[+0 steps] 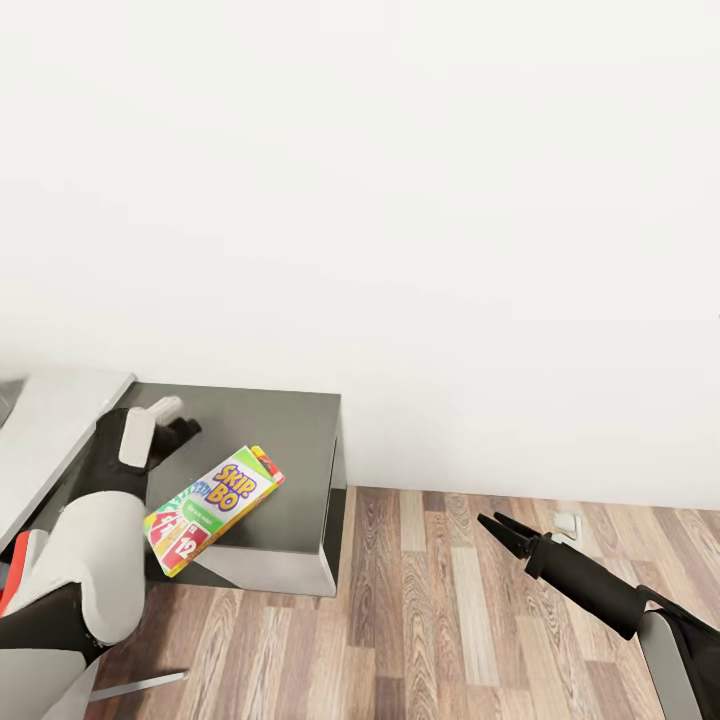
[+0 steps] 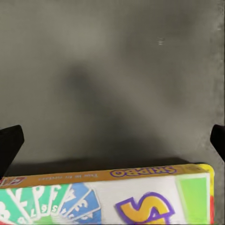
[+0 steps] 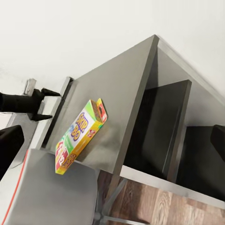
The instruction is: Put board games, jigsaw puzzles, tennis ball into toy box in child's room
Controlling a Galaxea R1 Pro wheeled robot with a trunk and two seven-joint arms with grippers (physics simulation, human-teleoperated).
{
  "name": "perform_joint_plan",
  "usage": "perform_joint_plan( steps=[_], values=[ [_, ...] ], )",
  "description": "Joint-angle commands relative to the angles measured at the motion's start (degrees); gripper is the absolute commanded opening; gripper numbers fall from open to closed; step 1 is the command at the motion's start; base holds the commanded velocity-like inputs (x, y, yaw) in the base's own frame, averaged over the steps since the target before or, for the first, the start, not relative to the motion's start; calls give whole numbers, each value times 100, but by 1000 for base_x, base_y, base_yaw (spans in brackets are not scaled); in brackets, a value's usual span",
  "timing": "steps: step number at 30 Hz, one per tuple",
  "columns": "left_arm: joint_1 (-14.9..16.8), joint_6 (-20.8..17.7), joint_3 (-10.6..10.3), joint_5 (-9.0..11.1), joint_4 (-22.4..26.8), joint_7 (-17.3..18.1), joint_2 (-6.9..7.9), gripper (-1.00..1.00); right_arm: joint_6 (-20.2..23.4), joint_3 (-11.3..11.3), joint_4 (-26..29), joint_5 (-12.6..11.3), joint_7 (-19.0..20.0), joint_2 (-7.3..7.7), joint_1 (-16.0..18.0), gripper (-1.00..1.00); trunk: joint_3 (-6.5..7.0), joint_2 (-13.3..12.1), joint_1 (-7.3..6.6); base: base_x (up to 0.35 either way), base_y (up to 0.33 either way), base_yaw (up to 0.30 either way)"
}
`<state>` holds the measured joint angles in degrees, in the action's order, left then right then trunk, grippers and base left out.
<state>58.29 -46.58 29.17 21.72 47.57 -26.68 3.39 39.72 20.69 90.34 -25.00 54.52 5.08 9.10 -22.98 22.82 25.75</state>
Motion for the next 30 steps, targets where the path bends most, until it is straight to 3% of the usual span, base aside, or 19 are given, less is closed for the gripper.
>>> perform_joint_plan(
  steps=[1, 8, 9, 13, 14, 16, 19, 23, 24, 25, 26, 28, 29, 30],
  values=[
    [1, -143, 4, 188, 162, -48, 6, 100, 36, 4, 1, -23, 7, -1, 4, 100, -9, 9, 3, 0, 0, 0],
    [-40, -1034, 28, 1108, 1119, -44, 174, 100, 36, 5, 1, -26, 19, 2, 4, 100, -9, 9, 3, 0, 0, 0],
    [-55, -1170, 45, 1424, 1299, -42, 251, 100, 36, 5, 1, -26, 21, 2, 4, 100, -9, 9, 3, 0, 0, 0],
    [-181, -1326, 39, 2152, 1506, -40, 458, 100, 36, 7, 1, -30, 32, 2, 9, 100, -3, 9, 3, 0, 0, -15],
    [-314, -1342, 2, 2538, 1563, -38, 592, 100, 36, 14, 1, -27, 60, 2, 10, 100, 1, 9, 3, 0, 0, -78],
    [-479, -1342, -104, 2937, 1607, -34, 739, 100, 33, 40, 1, -29, 113, 0, 11, 100, 12, 9, 3, 0, 0, -103],
    [-743, -1342, -468, 3579, 1668, 27, 972, 100, 19, 105, 1, -27, 225, -6, 16, 100, 32, 9, 3, 0, 0, -130],
    [-1082, -1342, -1199, 4537, 1832, 329, 1328, 100, -36, 198, -3, -25, 395, -16, 19, 100, 61, 9, 3, 0, 0, -151],
    [-1082, -1342, -1199, 4537, 1832, 329, 1328, 100, -36, 198, -3, -25, 395, -16, 19, 100, 68, 9, 3, 0, 0, -157],
    [-1276, -1342, -1600, 5010, 1969, 576, 1514, 100, -65, 238, -5, -24, 474, -22, 20, 100, 76, 9, 3, 0, 0, -162],
    [-1276, -1342, -1600, 5010, 1969, 576, 1514, 100, -65, 238, -5, -24, 474, -22, 20, 100, 84, 9, 3, 0, 0, -162],
    [-1498, -1342, -1991, 5423, 2143, 867, 1690, 100, -86, 270, -6, -24, 537, -26, 20, 100, 99, 9, 3, 0, 0, -165],
    [-1732, -1342, -2331, 5743, 2356, 1194, 1841, 100, -101, 295, -6, -23, 583, -28, 21, 100, 107, 9, 3, 0, 0, -167],
    [-1848, -1342, -2476, 5860, 2478, 1366, 1906, 100, -107, 304, -8, -23, 600, -29, 21, 100, 114, 9, 3, 0, 0, -168]
  ],
)
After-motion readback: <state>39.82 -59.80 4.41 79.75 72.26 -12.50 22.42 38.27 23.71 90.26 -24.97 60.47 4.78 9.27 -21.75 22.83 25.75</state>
